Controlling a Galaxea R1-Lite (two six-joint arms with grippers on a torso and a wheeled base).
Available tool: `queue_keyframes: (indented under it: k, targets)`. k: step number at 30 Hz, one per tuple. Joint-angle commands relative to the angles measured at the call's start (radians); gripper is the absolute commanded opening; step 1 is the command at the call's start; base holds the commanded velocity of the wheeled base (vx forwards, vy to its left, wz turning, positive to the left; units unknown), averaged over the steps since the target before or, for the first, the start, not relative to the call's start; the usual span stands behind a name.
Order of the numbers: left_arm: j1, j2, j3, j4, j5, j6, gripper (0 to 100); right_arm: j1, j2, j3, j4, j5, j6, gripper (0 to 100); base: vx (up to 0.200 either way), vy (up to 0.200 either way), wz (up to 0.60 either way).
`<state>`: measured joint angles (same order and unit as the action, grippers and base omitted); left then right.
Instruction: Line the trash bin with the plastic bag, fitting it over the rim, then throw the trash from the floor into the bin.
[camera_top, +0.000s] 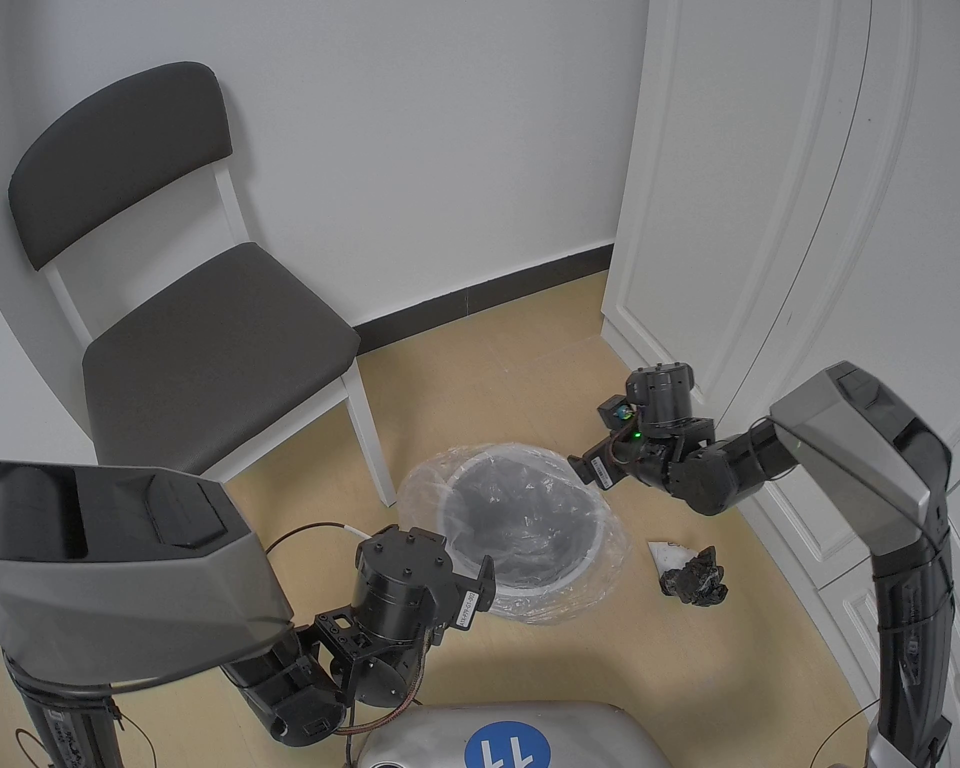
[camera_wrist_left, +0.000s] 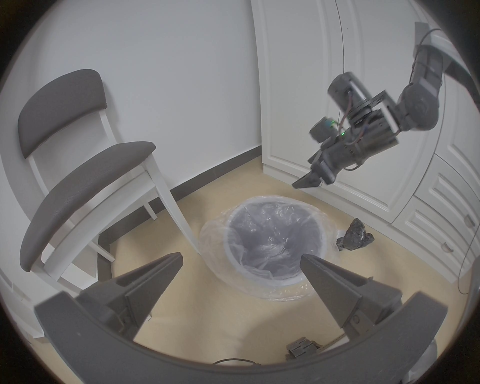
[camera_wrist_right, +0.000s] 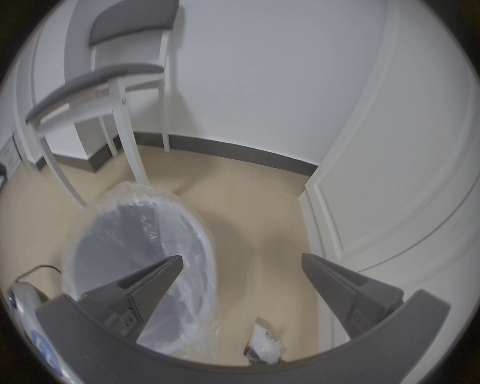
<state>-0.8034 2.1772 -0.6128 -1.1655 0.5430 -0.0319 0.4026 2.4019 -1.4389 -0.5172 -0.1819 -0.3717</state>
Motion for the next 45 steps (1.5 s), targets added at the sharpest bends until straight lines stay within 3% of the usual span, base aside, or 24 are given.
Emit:
queue_keyframes:
  k: [1,17,23,38,43,45]
  targets:
    - [0.004,-0.071,0.015,0.000,0.000,0.009,100,0.047,0.183,-0.166,0.054,-0.060,-0.082,100,0.000,0.000,0.00]
    - [0.010,-0.082,0.024,0.000,0.000,0.021,100,0.053,0.217,-0.248,0.065,-0.067,-0.088,100,0.000,0.000,0.00]
    - [0.012,-0.082,0.024,0.000,0.002,0.021,100,0.028,0.255,-0.345,0.063,-0.120,-0.095,100,0.000,0.000,0.00]
    - [0.012,-0.082,0.025,0.000,0.002,0.021,100,-0.007,0.223,-0.356,0.051,-0.119,-0.058,100,0.000,0.000,0.00]
    - [0.012,-0.076,0.025,0.000,0.000,0.021,100,-0.030,0.238,-0.400,0.059,-0.100,0.020,100,0.000,0.000,0.00]
    - [0.012,-0.073,0.025,0.000,0.000,0.021,100,-0.036,0.252,-0.414,0.063,-0.051,0.097,100,0.000,0.000,0.00]
